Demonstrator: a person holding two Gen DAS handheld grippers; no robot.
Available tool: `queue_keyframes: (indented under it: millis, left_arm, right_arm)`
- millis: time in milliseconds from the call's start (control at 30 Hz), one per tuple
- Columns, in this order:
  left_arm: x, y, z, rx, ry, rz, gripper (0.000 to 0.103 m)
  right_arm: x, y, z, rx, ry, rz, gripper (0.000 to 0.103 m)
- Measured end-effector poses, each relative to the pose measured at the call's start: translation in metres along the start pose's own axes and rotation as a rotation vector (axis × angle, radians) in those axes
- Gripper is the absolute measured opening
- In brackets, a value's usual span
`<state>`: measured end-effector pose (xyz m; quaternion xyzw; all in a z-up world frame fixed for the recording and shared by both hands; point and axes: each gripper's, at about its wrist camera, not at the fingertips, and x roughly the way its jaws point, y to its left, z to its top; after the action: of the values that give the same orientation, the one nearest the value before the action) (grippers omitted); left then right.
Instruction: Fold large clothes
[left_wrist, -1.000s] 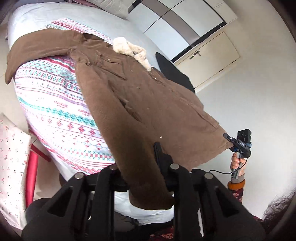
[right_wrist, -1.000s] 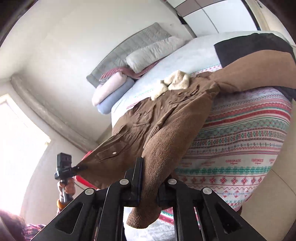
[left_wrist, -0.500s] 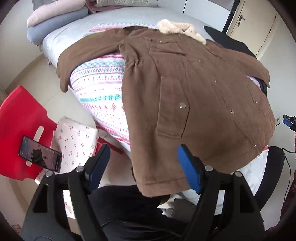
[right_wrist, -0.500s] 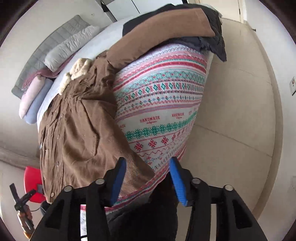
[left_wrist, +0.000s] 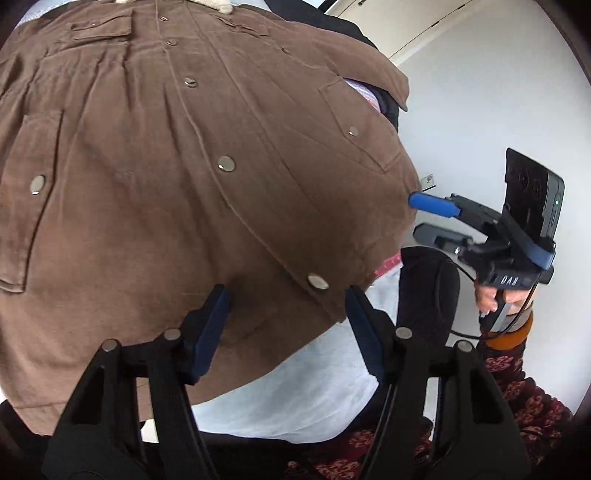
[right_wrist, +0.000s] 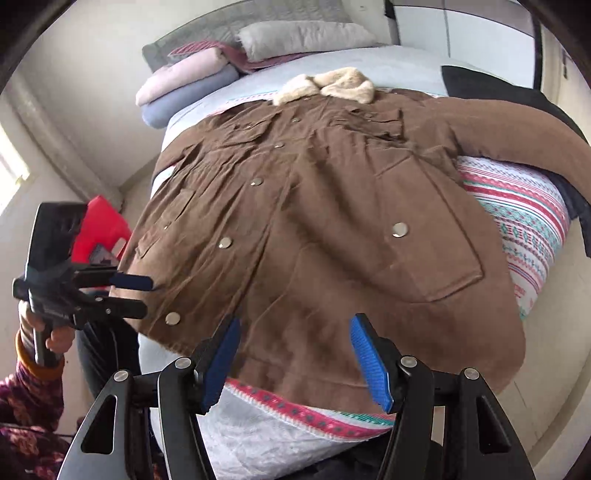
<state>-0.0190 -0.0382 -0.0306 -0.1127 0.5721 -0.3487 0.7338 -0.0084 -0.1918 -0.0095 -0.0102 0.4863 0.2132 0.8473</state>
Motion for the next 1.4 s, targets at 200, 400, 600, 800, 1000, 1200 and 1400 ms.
queue_keyframes:
  millis: [200, 400, 600, 800, 1000, 1200, 1400]
  left_arm:
    - [0.019, -0.006, 0.006, -0.055, 0.004, -0.073, 0.023]
    - [-0.009, -0.005, 0.008, -0.102, -0.124, -0.109, 0.005]
    - [-0.037, -0.002, 0.01, -0.149, -0.208, -0.202, 0.004]
    - [-0.059, 0.004, 0.011, -0.198, -0.284, -0.297, 0.004]
    - [-0.062, -0.005, 0.019, -0.192, -0.304, -0.274, 0.004]
    - [-0.051, -0.011, 0.021, -0.173, -0.295, -0.24, 0.004]
    - [-0.055, -0.015, 0.017, -0.149, -0.309, -0.204, 0.004]
  right_arm:
    - [0.01, 0.043, -0.027, -0.189, 0.02, 0.017, 0.063]
    - [0.023, 0.053, -0.037, -0.265, 0.027, -0.059, 0.063]
    - [0.032, 0.059, -0.029, -0.299, -0.02, -0.123, 0.063]
    - [0.024, 0.075, -0.018, -0.379, -0.12, -0.214, 0.014]
    - [-0.002, 0.059, -0.003, -0.22, -0.15, -0.047, 0.021]
    - [-0.001, 0.093, -0.017, -0.281, -0.156, 0.021, 0.068]
    - [0.031, 0.114, -0.005, -0.261, -0.182, -0.062, 0.069]
